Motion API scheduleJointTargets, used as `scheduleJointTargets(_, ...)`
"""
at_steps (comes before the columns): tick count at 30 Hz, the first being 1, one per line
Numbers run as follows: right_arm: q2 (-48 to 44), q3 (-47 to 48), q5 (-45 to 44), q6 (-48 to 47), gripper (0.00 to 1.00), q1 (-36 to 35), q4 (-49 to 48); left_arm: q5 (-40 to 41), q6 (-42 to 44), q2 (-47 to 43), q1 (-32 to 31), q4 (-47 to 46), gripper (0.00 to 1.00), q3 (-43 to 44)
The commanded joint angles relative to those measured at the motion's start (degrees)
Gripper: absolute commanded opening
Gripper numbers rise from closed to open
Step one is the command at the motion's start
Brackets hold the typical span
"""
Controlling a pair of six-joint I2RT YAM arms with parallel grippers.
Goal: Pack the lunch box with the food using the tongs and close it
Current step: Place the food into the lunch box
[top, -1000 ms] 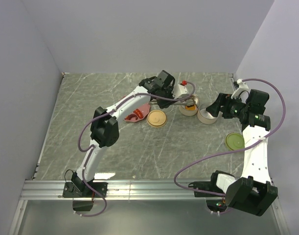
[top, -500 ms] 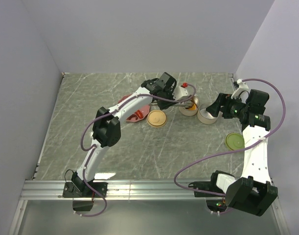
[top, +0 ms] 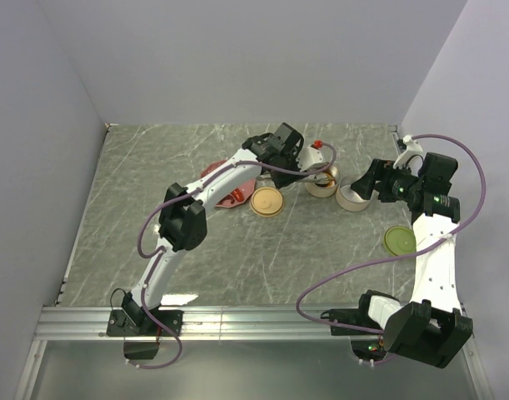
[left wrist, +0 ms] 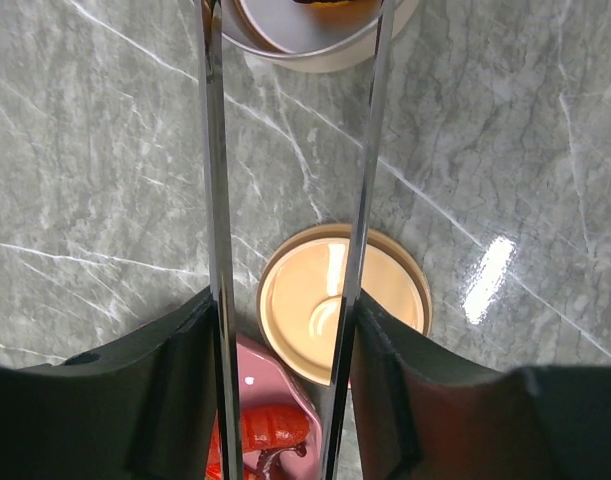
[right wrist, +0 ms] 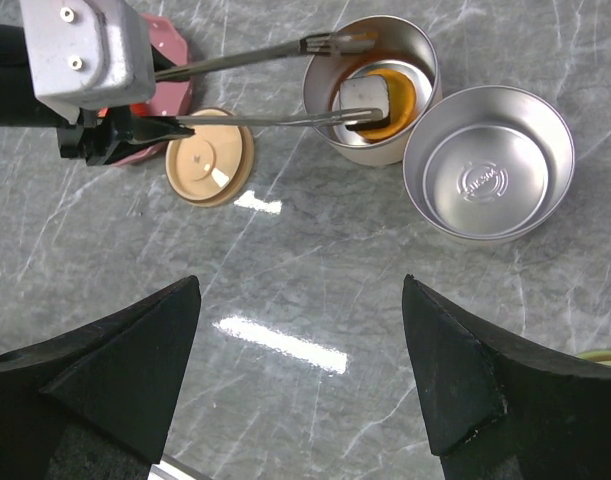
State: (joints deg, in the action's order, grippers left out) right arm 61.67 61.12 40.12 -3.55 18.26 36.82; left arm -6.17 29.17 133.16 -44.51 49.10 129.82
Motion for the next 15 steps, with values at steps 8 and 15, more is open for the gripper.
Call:
scheduleJointTargets(8, -1.8, -0.7, 0.5, -0.1, 0.88, -0.2, -1.1, 2.0, -1.2, -2.6, -0.4, -2.2, 0.54, 4.4)
scheduleJointTargets(15, -1.8, 0.1, 1.0, -0.1, 0.88, -0.2, -0.7, 0.6, -4.9, -8.4, 1.1, -0.9, 0.57, 5.2)
